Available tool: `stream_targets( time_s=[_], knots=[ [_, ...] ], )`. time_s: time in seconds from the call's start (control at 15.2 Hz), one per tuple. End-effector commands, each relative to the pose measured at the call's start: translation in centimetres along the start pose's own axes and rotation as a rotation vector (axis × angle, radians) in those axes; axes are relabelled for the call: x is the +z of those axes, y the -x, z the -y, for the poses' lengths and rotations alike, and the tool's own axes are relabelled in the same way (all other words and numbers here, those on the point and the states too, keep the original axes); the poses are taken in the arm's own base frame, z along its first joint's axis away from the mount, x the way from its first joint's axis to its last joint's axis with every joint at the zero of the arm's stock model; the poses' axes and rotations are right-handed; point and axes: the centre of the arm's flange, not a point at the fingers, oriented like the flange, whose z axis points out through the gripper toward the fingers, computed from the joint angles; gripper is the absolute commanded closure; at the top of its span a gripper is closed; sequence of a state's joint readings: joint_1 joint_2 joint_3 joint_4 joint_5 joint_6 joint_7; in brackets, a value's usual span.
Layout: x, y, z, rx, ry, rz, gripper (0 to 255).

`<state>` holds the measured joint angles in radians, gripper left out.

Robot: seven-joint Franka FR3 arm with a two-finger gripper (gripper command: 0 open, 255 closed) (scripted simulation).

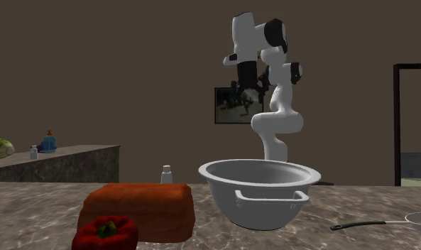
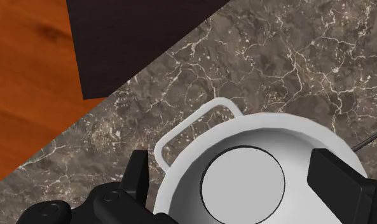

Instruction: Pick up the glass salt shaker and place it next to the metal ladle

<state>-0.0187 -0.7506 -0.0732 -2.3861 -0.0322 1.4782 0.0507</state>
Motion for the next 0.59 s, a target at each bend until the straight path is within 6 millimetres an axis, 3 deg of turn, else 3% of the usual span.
stream_targets(
  time_s=[0.0,0.53],
  knots=[
    [0.0,0.0,0.0,0.000,0.000,0.000,0],
    [4.6,-7.0,-6.8,-0.037,-0.006,0.017,0]
  ],
)
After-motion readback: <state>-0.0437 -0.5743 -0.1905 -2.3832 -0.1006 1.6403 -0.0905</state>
